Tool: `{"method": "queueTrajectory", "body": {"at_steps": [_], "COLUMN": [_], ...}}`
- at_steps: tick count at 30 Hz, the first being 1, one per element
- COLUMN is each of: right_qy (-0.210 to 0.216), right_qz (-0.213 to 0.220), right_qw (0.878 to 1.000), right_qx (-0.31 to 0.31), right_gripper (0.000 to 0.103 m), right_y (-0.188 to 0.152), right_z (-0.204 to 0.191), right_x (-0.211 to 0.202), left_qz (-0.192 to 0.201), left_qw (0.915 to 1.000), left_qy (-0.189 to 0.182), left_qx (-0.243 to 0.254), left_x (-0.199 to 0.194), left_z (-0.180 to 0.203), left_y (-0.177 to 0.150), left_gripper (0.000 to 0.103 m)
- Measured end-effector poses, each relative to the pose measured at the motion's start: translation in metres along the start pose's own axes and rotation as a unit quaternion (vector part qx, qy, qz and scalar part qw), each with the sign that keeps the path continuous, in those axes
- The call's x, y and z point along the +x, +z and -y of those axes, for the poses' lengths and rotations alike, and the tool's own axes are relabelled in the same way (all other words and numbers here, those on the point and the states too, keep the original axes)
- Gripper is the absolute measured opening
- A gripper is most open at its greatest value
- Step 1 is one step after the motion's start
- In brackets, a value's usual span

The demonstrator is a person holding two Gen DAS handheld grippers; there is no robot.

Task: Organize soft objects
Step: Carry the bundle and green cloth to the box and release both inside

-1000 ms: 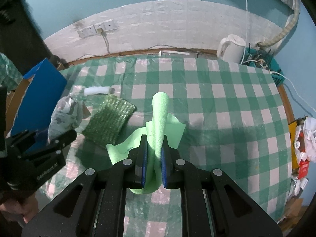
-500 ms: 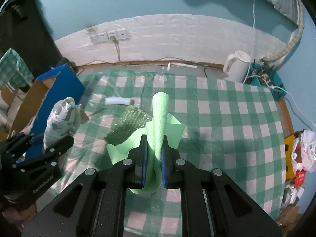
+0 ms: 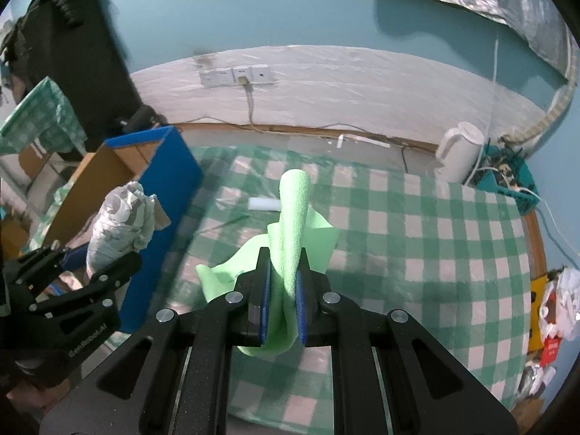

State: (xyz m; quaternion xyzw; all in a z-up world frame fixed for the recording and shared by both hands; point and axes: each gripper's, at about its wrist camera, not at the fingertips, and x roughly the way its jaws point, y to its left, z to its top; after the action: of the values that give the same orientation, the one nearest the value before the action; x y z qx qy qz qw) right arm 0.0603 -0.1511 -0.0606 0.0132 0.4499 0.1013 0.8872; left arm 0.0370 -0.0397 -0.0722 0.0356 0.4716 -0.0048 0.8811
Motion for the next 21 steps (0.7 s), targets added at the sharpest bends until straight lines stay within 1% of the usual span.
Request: {"method": "queueTrajectory", "body": {"at_steps": [11,21], "right_qy": [0.022,0.039], "right_qz": [0.011,0.006], "right_qw": [0.999,0.997], "right_qx": [-0.035,-0.063], "right_gripper": [0.011,0.011], "right_y": [0.019,0.029], "right_z": [-0.050,-0.092], "right_x": [0.003,0.012], "left_qz": [0.021,0.022], "left_qw": [0.9994,0.9977], "left_qy": [0.012,0.028], "left_qx": [-0.026,-0.058], "left_x": [-0.015,-0.015], "left_z": [-0.041,-0.078], "left_y": [0.001,-0.002], "left_gripper": [0.042,0.042]}}
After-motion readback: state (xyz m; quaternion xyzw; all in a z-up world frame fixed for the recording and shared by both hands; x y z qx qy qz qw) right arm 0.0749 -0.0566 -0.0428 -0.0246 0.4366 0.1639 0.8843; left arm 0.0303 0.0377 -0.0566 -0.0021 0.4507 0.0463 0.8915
